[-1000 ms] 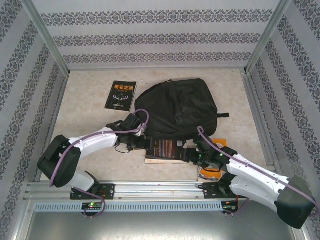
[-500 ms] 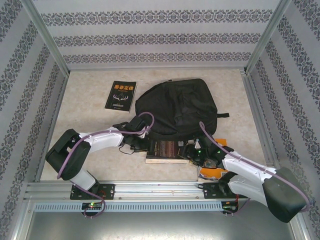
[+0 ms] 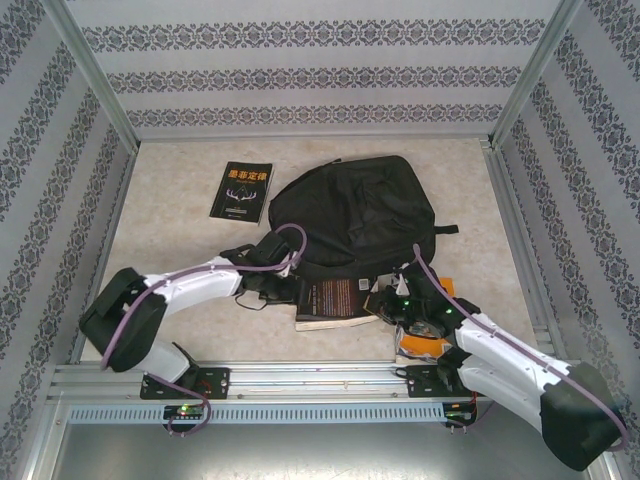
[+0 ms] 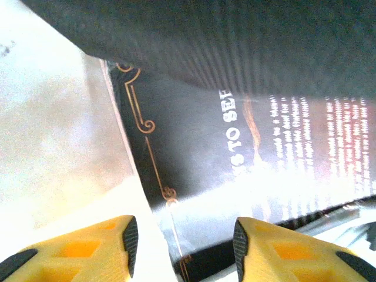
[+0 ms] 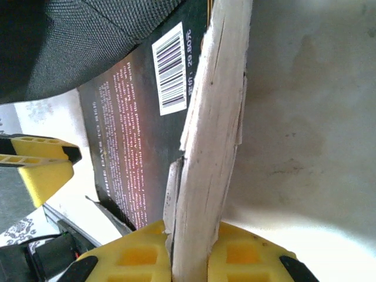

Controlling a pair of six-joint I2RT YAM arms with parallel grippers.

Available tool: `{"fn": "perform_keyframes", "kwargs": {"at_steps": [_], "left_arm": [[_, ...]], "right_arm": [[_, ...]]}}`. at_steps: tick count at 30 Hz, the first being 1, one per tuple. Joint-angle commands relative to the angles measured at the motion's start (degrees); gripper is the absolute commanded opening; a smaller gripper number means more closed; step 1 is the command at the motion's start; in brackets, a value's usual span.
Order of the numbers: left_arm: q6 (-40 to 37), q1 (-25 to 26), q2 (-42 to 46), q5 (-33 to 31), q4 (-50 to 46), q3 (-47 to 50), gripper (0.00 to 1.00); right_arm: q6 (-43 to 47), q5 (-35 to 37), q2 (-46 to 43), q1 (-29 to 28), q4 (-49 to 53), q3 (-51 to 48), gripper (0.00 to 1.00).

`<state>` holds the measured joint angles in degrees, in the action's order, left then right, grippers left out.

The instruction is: Pack the student bag

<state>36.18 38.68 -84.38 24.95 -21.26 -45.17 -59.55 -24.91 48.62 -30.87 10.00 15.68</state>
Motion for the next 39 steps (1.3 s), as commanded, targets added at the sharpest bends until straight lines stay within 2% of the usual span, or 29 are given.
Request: {"fn": "perform_keyframes", "kwargs": {"at_steps": [1, 6, 10, 14, 18, 21, 24, 27, 31, 34, 36, 39], "left_arm": [[-2.3, -0.4, 9.2, -4.7, -9.9, -3.1, 0.66], [-6.1, -2.0, 17.1, -8.5, -17.4, -7.7, 0.8], [-8.2, -2.4, 16.9, -8.7, -18.9, -10.2, 0.84], [-6.6, -3.3, 15.2, -6.5, -17.2, -10.3, 0.87], [-2.1, -6.6, 16.0, -0.9, -11.2, -7.0, 0.9], [3.5, -11.1, 17.6, 9.2, -2.0, -2.0, 0.94], [13.1, -14.3, 19.3, 18.4, 14.1, 4.8, 1.0], [22.8, -15.7, 19.6, 23.5, 31.2, 11.4, 1.0], [33.0, -16.1, 17.0, 27.1, 48.6, 15.7, 0.99], [40.5, -16.0, 14.4, 28.9, 62.9, 17.6, 0.94], [44.6, -16.1, 12.3, 29.7, 70.4, 18.3, 0.86], [48.6, -16.2, 10.3, 30.2, 78.6, 19.2, 0.68]], "right_arm": [[4.6, -2.0, -6.8, -0.1, 3.8, 2.1, 0.11], [6.3, -7.6, -14.8, -1.0, 7.1, 3.6, 0.11], [6.5, -10.6, -19.0, -2.0, 7.0, 6.5, 0.11], [5.7, -11.6, -19.4, -2.6, 5.5, 8.9, 0.1], [3.9, -10.6, -19.9, -2.5, 2.7, 11.0, 0.1], [1.7, -10.4, -19.2, -1.9, -1.0, 12.2, 0.1], [-0.8, -10.9, -17.8, -0.5, -4.5, 12.7, 0.1], [-4.4, -11.0, -17.3, 1.0, -9.5, 12.1, 0.1], [-9.9, -10.6, -16.5, 2.6, -17.6, 10.2, 0.1], [-12.0, -10.4, -14.6, 2.9, -21.7, 9.0, 0.1], [-12.4, -10.4, -13.5, 3.0, -23.2, 8.7, 0.1], [-11.6, -10.1, -13.0, 3.3, -22.4, 8.7, 0.11]]}}
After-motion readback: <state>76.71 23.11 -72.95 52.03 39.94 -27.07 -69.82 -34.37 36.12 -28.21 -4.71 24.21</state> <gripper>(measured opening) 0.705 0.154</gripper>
